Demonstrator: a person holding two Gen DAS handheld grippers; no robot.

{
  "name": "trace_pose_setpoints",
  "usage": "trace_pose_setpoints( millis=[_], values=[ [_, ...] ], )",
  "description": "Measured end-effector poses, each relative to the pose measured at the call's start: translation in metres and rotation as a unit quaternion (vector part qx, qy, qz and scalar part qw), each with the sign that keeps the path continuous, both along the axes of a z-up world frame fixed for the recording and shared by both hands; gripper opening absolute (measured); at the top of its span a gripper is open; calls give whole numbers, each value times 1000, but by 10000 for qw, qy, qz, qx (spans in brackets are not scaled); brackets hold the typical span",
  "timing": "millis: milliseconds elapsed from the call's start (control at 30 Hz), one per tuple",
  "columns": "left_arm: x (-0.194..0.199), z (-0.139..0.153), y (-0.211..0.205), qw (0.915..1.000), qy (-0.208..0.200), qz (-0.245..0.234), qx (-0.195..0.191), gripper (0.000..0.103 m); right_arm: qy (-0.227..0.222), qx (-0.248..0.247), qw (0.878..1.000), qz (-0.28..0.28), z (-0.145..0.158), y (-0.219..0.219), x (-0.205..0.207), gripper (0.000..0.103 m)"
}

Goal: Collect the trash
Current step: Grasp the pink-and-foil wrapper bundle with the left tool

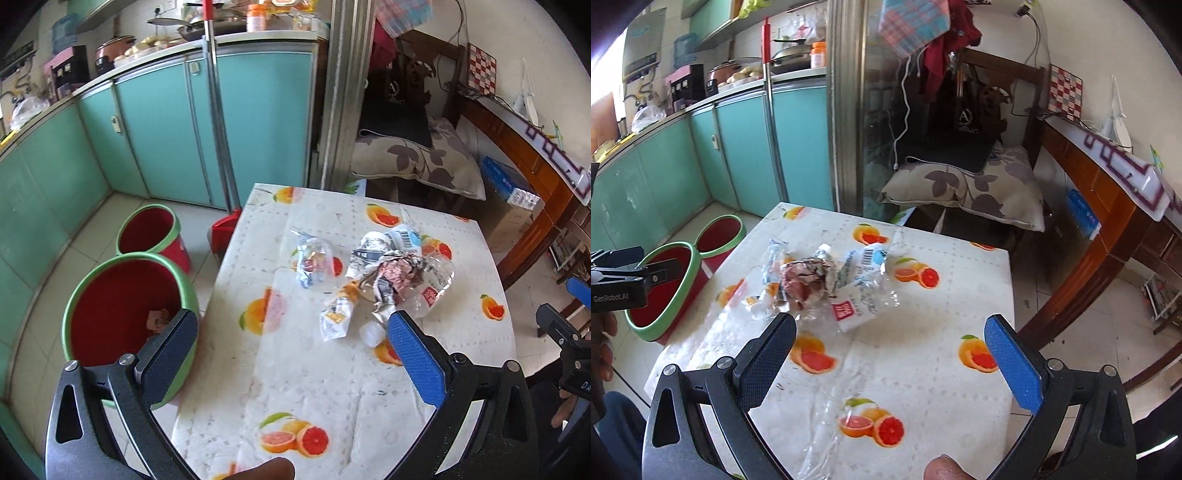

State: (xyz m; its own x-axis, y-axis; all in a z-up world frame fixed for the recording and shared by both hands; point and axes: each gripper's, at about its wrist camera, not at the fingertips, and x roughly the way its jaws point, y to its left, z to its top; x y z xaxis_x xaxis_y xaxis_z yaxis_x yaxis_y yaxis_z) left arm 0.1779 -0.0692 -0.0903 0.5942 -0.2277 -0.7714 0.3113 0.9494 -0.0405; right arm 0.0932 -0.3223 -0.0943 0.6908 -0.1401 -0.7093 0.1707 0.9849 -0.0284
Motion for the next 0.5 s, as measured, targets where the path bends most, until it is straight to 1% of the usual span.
trace_pose_setpoints(
  millis=[100,200,300,400,500],
  values=[
    [10,-10,-31,9996,137,-252,62,103,20,21,9999,-158,-1,-19,-5,102],
    [19,-24,-62,9975,329,-606,146,103,28,80,9995,-289,-3,-36,-9,103],
    [28,-38,-92,9949,398,-859,357,103,14,164,9989,-446,-6,-54,-17,102],
    [38,-49,-112,9927,512,-976,498,103,63,202,9979,-607,-14,-69,-22,102],
    [51,-59,-123,9911,709,-979,552,103,119,226,9973,-689,-25,-79,-27,103]
  ],
)
